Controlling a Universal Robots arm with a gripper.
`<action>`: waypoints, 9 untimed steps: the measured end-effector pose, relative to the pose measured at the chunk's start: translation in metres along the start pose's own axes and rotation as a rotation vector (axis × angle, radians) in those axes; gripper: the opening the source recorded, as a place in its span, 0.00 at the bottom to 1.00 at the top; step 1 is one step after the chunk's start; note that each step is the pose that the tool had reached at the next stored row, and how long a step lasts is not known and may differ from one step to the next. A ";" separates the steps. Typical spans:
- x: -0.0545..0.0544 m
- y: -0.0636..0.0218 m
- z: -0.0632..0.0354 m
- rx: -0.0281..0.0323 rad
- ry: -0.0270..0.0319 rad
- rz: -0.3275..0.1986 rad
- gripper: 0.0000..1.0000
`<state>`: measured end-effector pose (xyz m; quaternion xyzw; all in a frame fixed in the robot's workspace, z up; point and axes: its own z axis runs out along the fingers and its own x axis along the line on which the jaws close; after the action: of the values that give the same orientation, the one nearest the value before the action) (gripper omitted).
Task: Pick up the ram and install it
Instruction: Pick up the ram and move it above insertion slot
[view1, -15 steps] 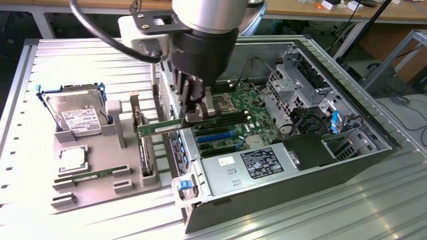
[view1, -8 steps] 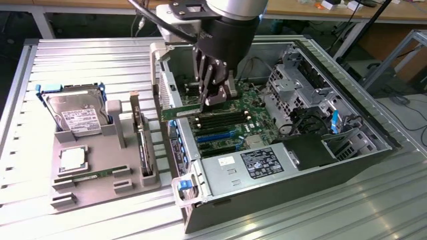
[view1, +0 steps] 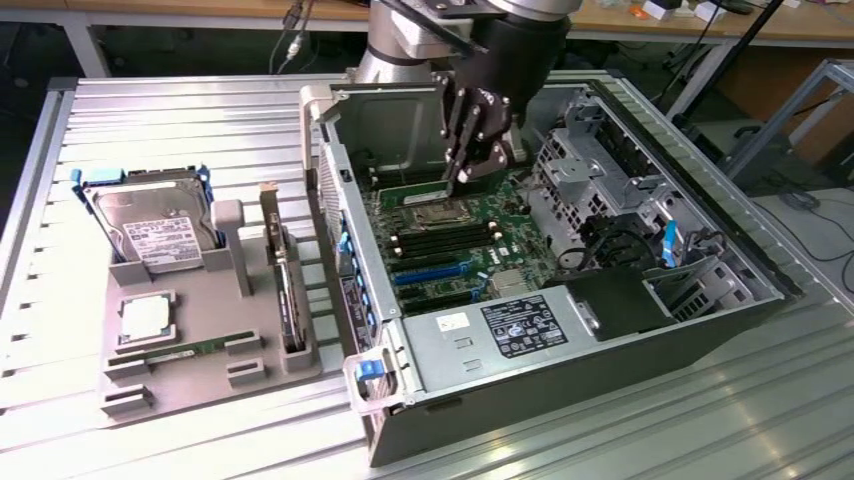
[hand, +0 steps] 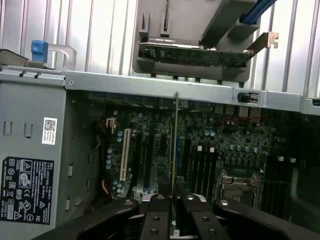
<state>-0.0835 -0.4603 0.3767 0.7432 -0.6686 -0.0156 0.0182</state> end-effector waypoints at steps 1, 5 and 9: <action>-0.002 -0.0085 -0.0003 0.0001 -0.0007 0.000 0.14; -0.008 -0.0370 -0.0016 0.0011 -0.0095 0.000 0.14; -0.011 -0.0460 -0.0014 0.0013 -0.0113 0.003 0.14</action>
<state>-0.0389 -0.4444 0.3759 0.7422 -0.6698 -0.0194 0.0140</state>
